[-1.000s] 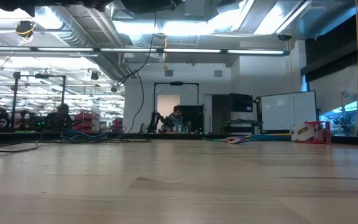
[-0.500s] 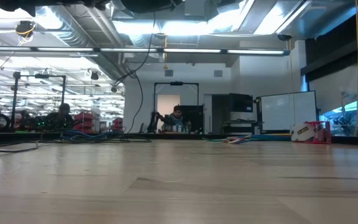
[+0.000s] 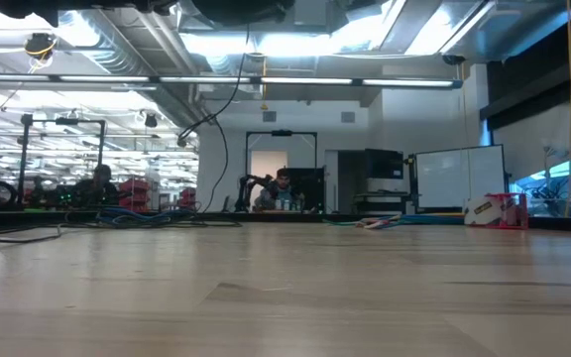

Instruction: Coiling cords

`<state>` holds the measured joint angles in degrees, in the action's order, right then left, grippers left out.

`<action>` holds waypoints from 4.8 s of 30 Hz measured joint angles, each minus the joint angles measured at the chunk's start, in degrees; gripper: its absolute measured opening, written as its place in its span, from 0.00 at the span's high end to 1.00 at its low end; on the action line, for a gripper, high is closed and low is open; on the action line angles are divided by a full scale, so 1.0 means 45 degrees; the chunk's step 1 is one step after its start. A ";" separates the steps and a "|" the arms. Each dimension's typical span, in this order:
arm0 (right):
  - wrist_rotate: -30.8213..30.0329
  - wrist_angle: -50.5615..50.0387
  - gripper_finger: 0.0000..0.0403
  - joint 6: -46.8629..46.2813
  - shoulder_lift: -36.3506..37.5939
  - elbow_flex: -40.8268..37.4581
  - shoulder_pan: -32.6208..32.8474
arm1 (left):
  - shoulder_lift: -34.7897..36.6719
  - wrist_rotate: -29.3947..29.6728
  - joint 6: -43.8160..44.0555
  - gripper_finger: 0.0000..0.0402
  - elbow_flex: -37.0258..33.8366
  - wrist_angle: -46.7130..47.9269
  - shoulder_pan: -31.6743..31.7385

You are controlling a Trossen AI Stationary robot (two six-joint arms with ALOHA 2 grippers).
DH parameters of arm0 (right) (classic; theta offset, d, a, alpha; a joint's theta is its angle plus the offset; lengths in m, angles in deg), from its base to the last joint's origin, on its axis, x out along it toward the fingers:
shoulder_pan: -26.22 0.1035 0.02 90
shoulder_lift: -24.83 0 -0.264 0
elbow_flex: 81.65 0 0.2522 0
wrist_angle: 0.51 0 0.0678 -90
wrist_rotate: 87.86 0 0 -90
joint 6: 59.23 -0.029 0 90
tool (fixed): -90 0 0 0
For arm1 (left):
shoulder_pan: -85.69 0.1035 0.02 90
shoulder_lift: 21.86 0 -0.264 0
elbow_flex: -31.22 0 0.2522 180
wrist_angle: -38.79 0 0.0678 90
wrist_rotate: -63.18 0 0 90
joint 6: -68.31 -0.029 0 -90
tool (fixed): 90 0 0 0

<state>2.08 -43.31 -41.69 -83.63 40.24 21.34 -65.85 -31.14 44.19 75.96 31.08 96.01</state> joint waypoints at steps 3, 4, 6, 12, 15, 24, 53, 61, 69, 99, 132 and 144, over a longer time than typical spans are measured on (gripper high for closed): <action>-0.0849 -0.0570 0.69 0.0581 0.0149 0.0006 0.0012 | -0.0005 0.0027 0.0000 1.00 -0.0005 0.0015 0.0005; -0.1175 -0.0790 0.66 0.0853 0.0248 0.0010 0.0012 | -0.0005 0.0031 0.0003 1.00 -0.0005 0.0015 0.0005; -0.1959 -0.1280 0.63 0.1169 0.0355 0.0010 0.0008 | -0.0005 0.0039 0.0005 1.00 -0.0005 0.0038 0.0005; -0.3423 -0.2582 0.60 0.1386 0.1052 0.0024 0.0042 | -0.0005 0.0039 0.0015 1.00 -0.0005 0.0000 0.0004; -0.3420 -0.3845 0.60 0.0443 0.1460 0.0024 0.0164 | -0.0005 0.0091 0.0020 1.00 -0.0010 -0.0010 0.0000; -0.2992 -0.6600 0.61 -0.3533 0.1690 -0.0506 0.0834 | 0.0000 0.0907 0.0183 1.00 -0.0010 -0.0290 0.0004; 0.0489 0.6195 0.61 -0.3131 0.3476 -0.8563 0.0271 | 0.0000 0.1472 0.0287 1.00 -0.0014 -0.0328 0.0002; -0.0728 0.7244 0.61 -0.2499 0.3466 -0.8558 0.0246 | 0.0000 0.1472 0.0311 1.00 -0.0014 -0.0431 0.0004; -0.0194 0.8525 0.67 -0.2136 0.2889 -0.8544 0.0318 | 0.0000 0.1467 0.0360 1.00 -0.0014 -0.0410 0.0003; -0.3008 0.9798 0.99 -0.0873 0.1777 -0.8548 0.0411 | -0.0313 0.0132 0.1603 1.00 -0.0160 -0.2085 -0.0039; 0.0162 1.2321 0.65 -0.0495 0.3354 -0.7766 0.0838 | -0.0427 -0.1024 0.0894 1.00 -0.0160 -0.1791 -0.0034; 0.0415 1.4005 0.65 -0.0956 0.2219 -0.7766 0.0294 | -0.0427 -0.1015 0.0909 1.00 -0.0160 -0.1799 -0.0049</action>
<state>3.95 19.71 -46.00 -73.64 5.29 22.67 -67.77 -35.71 48.28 75.24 22.98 95.80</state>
